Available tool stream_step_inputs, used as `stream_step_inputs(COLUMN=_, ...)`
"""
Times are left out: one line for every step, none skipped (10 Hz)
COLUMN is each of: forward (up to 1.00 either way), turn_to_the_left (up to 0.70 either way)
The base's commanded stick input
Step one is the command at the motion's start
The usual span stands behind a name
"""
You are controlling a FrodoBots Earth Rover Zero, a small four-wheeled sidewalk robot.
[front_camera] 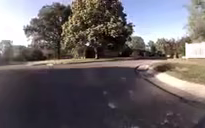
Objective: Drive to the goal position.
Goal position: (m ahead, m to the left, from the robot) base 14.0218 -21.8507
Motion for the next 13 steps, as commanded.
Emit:
stream_step_inputs(forward=1.00, turn_to_the_left=0.00)
stream_step_inputs(forward=1.00, turn_to_the_left=0.00)
stream_step_inputs(forward=1.00, turn_to_the_left=0.00)
stream_step_inputs(forward=1.00, turn_to_the_left=0.00)
stream_step_inputs(forward=1.00, turn_to_the_left=0.00)
stream_step_inputs(forward=1.00, turn_to_the_left=0.00)
stream_step_inputs(forward=1.00, turn_to_the_left=0.00)
stream_step_inputs(forward=1.00, turn_to_the_left=0.00)
stream_step_inputs(forward=1.00, turn_to_the_left=0.00)
stream_step_inputs(forward=1.00, turn_to_the_left=0.00)
stream_step_inputs(forward=1.00, turn_to_the_left=0.00)
stream_step_inputs(forward=1.00, turn_to_the_left=0.00)
stream_step_inputs(forward=1.00, turn_to_the_left=0.00)
